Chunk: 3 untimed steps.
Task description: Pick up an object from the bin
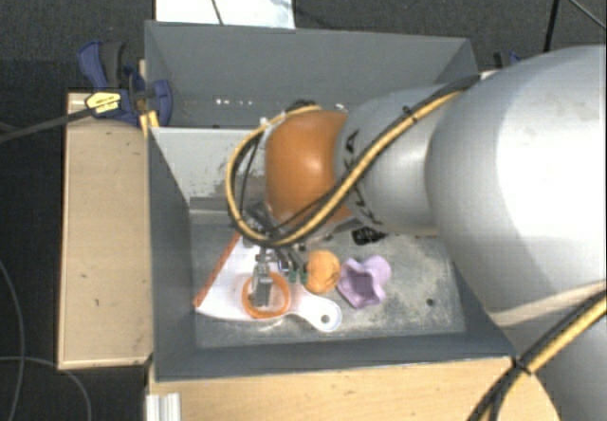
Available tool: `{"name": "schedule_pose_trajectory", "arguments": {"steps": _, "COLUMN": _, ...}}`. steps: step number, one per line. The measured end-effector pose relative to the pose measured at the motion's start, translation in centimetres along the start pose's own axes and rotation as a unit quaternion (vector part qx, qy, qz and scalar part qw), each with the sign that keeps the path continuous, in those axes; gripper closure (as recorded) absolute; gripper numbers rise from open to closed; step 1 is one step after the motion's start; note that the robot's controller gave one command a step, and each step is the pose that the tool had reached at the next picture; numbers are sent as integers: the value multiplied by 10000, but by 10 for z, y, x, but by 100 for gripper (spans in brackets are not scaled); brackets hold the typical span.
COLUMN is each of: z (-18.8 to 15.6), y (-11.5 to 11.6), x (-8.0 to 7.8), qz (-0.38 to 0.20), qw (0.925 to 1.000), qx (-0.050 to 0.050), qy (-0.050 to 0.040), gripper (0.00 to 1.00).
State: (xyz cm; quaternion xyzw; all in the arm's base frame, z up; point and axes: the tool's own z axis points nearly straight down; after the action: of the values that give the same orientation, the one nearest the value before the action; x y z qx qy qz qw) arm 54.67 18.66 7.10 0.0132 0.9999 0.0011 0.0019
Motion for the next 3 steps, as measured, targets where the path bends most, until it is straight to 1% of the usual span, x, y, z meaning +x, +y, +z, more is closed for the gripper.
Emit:
{"name": "schedule_pose_trajectory", "arguments": {"steps": 1, "z": 0, "y": 13, "x": -15, "qz": -1544, "qw": 9880, "qx": 1, "qy": 8, "gripper": 100}}
{"name": "schedule_pose_trajectory", "arguments": {"steps": 2, "z": 0, "y": 13, "x": -15, "qz": -1538, "qw": 9881, "qx": 2, "qy": 8, "gripper": 100}}
{"name": "schedule_pose_trajectory", "arguments": {"steps": 3, "z": -106, "y": 13, "x": -8, "qz": -1498, "qw": 9887, "qx": 2, "qy": 8, "gripper": 100}}
